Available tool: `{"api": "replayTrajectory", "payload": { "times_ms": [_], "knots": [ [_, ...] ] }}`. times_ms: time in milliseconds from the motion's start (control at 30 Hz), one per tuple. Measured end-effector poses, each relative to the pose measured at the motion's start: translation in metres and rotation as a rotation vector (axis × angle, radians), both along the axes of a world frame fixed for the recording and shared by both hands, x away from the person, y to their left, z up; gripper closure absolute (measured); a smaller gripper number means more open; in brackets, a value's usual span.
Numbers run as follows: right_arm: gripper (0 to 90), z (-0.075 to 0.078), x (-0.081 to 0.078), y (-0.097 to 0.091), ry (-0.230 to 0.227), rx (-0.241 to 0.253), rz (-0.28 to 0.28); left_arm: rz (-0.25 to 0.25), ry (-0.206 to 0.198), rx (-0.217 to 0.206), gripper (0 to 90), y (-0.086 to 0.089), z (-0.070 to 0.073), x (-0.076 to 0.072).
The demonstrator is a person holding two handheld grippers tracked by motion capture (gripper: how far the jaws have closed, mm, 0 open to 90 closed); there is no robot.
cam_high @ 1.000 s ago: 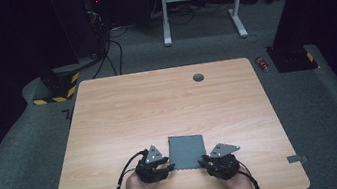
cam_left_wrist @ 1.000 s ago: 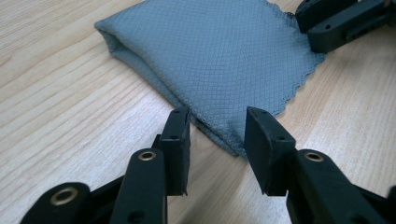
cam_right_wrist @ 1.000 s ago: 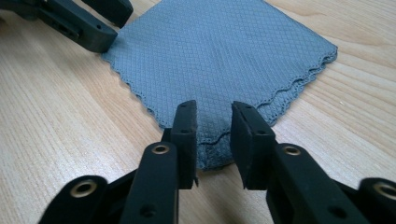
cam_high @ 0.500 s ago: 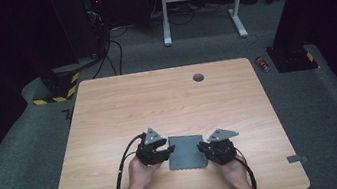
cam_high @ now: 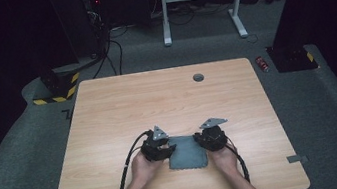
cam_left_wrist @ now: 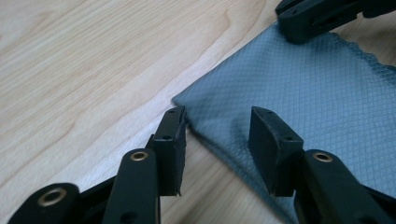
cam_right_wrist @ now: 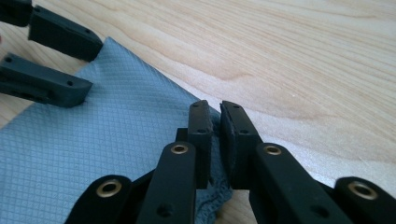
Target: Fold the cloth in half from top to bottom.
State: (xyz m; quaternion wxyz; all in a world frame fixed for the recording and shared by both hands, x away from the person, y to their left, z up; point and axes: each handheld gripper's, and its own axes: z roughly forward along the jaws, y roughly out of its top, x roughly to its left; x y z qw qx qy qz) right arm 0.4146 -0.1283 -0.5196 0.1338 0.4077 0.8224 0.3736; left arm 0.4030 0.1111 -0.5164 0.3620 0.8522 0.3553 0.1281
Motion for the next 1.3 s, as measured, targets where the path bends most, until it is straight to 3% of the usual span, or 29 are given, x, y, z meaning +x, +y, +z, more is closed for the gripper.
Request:
{"api": "replayTrajectory", "payload": {
  "times_ms": [133,233,300,433,567,633,767,900,1000,1167,1300],
  "knots": [
    [80.8,0.003,-0.001,-0.004,-0.008,-0.022,-0.018,0.011,-0.011,0.012,56.1,0.004,0.003,0.0],
    [78.7,0.006,0.0,-0.007,-0.024,-0.019,-0.028,0.049,-0.014,-0.052,55.2,0.007,0.007,0.002],
    [76.4,0.009,0.002,-0.008,-0.024,-0.018,-0.036,0.078,0.0,-0.066,54.1,0.008,0.008,0.007],
    [72.5,0.01,0.008,-0.006,-0.016,-0.026,-0.047,0.117,-0.014,-0.066,52.6,0.006,0.012,0.018],
    [71.9,0.005,0.012,-0.004,0.021,-0.046,-0.047,0.115,0.022,-0.022,54.6,0.0,0.008,0.028],
    [75.2,0.004,0.013,-0.004,0.025,-0.045,-0.044,0.108,0.038,-0.001,58.2,-0.003,0.004,0.03],
    [86.1,0.005,0.014,-0.001,0.027,-0.064,-0.001,0.082,0.062,-0.018,75.2,-0.005,0.003,0.032],
    [88.8,0.008,0.016,0.002,0.024,-0.097,0.011,0.066,0.098,-0.009,86.4,-0.007,0.006,0.033],
    [89.2,0.01,0.016,0.003,0.007,-0.11,0.016,0.055,0.094,0.004,88.0,-0.007,0.008,0.036],
    [89.3,0.016,0.021,0.007,-0.018,-0.109,0.005,0.087,0.043,-0.035,88.2,-0.001,0.015,0.04],
    [89.3,0.018,0.031,0.014,-0.031,-0.126,-0.005,0.108,0.017,-0.005,87.9,-0.001,0.014,0.049]
  ]
}}
